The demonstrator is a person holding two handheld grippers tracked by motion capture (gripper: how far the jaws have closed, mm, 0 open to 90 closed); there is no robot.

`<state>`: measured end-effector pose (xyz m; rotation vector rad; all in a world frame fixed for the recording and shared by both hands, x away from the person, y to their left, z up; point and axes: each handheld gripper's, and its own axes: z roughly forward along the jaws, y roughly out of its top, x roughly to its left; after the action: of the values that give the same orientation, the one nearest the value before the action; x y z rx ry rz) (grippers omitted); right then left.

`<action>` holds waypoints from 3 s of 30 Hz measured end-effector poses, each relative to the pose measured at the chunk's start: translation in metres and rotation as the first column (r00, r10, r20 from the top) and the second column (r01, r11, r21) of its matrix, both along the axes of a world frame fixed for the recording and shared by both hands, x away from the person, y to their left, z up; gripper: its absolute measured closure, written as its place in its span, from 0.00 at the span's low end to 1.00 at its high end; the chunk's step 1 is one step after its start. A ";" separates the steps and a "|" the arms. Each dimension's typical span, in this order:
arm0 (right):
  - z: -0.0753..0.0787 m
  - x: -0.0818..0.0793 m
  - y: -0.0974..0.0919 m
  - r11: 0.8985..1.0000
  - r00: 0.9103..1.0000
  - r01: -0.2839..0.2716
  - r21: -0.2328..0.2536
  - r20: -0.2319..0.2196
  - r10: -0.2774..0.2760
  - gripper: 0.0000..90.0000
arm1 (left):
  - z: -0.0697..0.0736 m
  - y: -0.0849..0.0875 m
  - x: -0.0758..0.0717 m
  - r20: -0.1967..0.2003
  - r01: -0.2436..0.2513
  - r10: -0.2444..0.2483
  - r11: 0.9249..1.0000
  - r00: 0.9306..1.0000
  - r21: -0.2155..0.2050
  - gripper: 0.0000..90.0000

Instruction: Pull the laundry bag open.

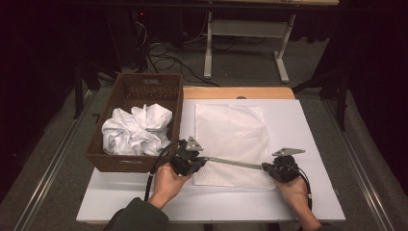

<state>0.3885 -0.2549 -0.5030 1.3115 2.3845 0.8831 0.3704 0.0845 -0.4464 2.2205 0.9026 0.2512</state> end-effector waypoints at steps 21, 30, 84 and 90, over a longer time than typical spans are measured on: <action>0.001 -0.001 0.002 1.000 1.000 -0.006 -0.026 -0.002 0.006 1.00 | -0.011 0.023 -0.007 0.025 -0.047 0.048 0.997 0.999 -0.066 0.96; 0.001 -0.002 0.004 0.999 1.000 -0.005 -0.039 0.010 0.006 1.00 | -0.008 0.030 -0.012 0.054 -0.066 0.068 0.996 0.996 -0.054 0.96; 0.026 -0.022 0.014 0.993 0.973 -0.080 0.088 0.223 0.059 0.61 | -0.038 -0.051 -0.022 0.066 0.128 -0.128 0.992 0.990 0.001 0.52; 0.032 -0.018 0.018 0.993 0.975 -0.079 0.091 0.215 0.058 0.58 | -0.048 -0.054 -0.018 0.042 0.101 -0.103 0.994 0.994 0.034 0.51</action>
<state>0.3707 -0.2370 -0.4708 1.1114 2.2565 1.1151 0.3523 0.0302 -0.4940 2.2735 0.7643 0.2666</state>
